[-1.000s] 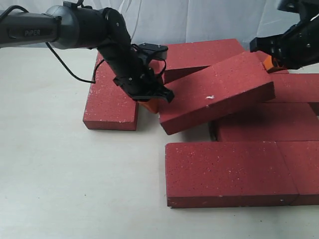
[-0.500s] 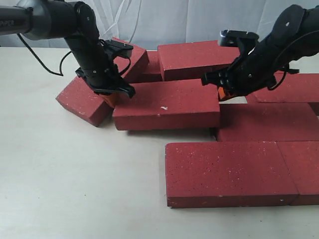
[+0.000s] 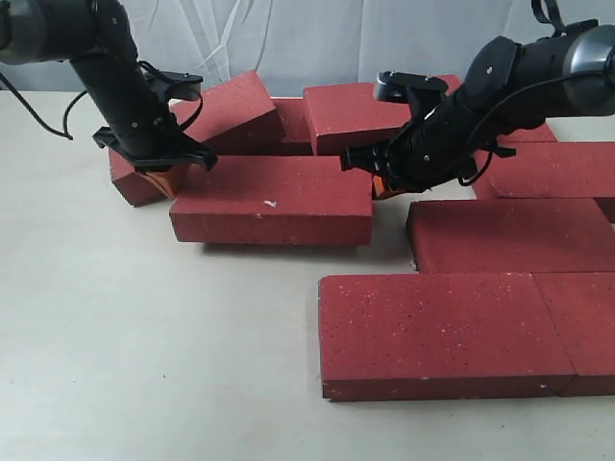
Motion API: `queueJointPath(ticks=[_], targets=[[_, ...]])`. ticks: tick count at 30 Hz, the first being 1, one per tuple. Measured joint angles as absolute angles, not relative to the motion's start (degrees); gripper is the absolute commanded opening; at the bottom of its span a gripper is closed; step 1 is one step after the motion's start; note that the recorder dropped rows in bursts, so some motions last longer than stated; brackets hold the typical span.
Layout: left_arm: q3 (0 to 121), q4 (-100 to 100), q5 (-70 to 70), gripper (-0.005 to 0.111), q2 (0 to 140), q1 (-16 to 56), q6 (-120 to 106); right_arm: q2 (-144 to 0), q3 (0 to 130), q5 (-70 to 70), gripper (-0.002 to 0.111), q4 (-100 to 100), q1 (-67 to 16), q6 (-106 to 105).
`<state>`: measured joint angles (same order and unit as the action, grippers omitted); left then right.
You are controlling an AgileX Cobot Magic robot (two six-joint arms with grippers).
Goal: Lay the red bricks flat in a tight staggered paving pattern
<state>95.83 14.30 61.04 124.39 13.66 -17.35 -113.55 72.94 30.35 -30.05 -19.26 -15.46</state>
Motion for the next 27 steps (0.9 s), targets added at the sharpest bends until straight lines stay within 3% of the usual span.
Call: queueJointPath(ticks=[15, 27], targets=[[87.33, 16.19, 59.42, 0.0, 122.66, 8.21, -15.88, -113.55, 73.22, 29.52, -0.001, -14.34, -20.11, -4.94], [78.25, 16.62, 52.33, 0.0, 107.41, 6.56, -14.44, -107.09, 73.22, 38.08, -0.001, -11.15, -20.11, -1.8]])
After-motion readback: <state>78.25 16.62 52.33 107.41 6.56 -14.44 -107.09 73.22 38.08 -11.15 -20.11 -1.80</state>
